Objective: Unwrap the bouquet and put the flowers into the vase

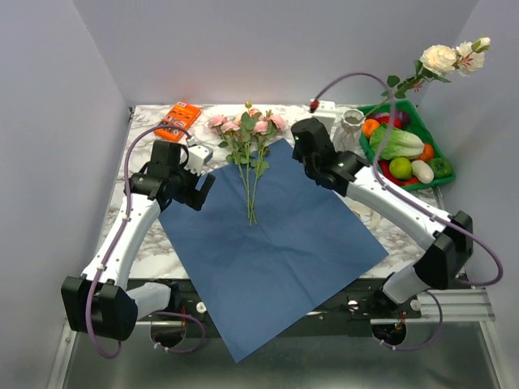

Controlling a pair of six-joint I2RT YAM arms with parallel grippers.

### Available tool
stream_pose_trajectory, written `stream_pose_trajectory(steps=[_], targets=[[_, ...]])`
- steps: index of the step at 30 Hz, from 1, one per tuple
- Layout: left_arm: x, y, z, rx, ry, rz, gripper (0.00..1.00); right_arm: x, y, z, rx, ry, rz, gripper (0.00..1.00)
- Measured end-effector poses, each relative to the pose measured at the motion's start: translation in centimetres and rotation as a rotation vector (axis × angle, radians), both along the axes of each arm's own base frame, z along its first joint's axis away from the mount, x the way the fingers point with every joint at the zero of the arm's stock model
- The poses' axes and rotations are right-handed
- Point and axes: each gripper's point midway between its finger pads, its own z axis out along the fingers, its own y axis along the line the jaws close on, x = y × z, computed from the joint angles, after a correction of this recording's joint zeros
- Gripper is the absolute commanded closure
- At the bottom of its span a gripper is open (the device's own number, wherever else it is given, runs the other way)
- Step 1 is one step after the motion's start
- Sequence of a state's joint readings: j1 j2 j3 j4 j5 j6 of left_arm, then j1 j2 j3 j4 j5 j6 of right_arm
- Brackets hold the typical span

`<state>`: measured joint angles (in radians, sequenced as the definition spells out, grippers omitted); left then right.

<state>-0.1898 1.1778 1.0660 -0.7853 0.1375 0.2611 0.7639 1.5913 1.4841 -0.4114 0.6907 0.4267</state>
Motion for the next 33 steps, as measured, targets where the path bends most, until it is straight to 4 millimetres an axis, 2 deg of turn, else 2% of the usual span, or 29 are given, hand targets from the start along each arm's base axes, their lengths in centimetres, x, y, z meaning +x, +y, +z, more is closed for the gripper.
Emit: stream_pose_trajectory(steps=[1,2,9,12,17,23,28,33], targets=[[-0.1,0.0,0.1,-0.002,-0.004,-0.002,0.01,-0.7,-1.0,-0.1,0.003,0.002,-0.022,0.86],[-0.1,0.0,0.3,-0.004,-0.009,-0.006,0.01,-1.2,-2.0,0.0,0.016,-0.003,-0.048,0.91],[-0.2,-0.1,0.5,-0.012,-0.017,-0.016,0.01,-5.9,-10.3,-2.2,0.081,-0.034,-0.271,0.93],[-0.3,-0.3,0.4,-0.021,-0.012,-0.023,0.01,-6.5,-14.5,-1.9,0.141,-0.07,-0.4,0.94],[-0.4,-0.5,0.4,-0.029,-0.011,-0.029,0.01,-5.8,-22.3,-0.5,0.221,-0.156,-0.67,0.93],[-0.4,-0.6,0.3,-0.034,-0.007,-0.034,0.01,-4.2,-28.5,-0.5,0.243,-0.198,-0.882,0.95],[-0.3,-0.6,0.2,-0.03,-0.005,-0.038,0.01,-1.8,-32.1,-0.7,0.298,-0.21,-0.998,0.92],[-0.3,-0.4,0.1,-0.025,-0.004,-0.039,0.01,0.5,-33.0,0.8,0.43,-0.279,-1.049,0.92]])
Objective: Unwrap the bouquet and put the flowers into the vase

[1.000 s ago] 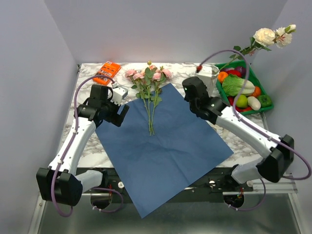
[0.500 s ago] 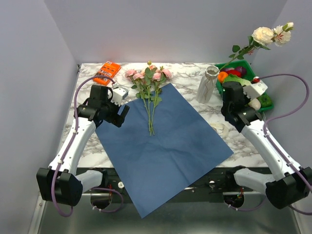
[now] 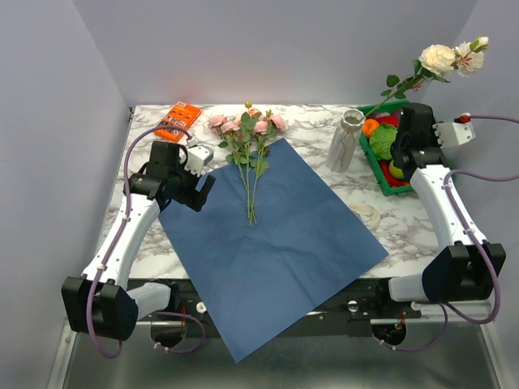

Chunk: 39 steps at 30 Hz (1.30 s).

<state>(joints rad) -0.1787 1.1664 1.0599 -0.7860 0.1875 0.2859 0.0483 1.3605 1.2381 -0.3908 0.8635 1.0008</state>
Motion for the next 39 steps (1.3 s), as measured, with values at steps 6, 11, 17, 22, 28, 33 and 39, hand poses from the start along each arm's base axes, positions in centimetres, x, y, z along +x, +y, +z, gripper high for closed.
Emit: stream_pose_trajectory(steps=[6,11,17,22,28,33,39], targets=[[0.2,0.1,-0.2,0.005,0.005,0.0,0.01,3.3,1.1,2.4,0.084,-0.131,0.04,0.94],[0.3,0.3,-0.4,0.011,0.006,0.004,0.01,6.4,3.3,3.5,0.126,-0.226,0.182,0.99],[0.5,0.9,-0.4,0.026,0.0,0.017,0.01,9.9,6.7,4.3,0.149,-0.299,0.393,0.99],[0.6,1.2,-0.3,0.027,-0.002,0.025,0.01,11.7,10.0,5.6,0.15,-0.366,0.592,0.99],[0.7,1.3,-0.3,0.026,-0.005,0.03,0.01,11.9,12.6,6.7,0.12,-0.391,0.762,0.99],[1.0,1.2,-0.1,0.024,-0.01,0.03,0.01,10.6,12.6,4.5,0.101,-0.331,0.779,0.99],[1.0,1.1,-0.2,0.018,-0.001,0.033,0.01,6.4,12.4,-0.3,0.119,-0.22,0.768,0.91]])
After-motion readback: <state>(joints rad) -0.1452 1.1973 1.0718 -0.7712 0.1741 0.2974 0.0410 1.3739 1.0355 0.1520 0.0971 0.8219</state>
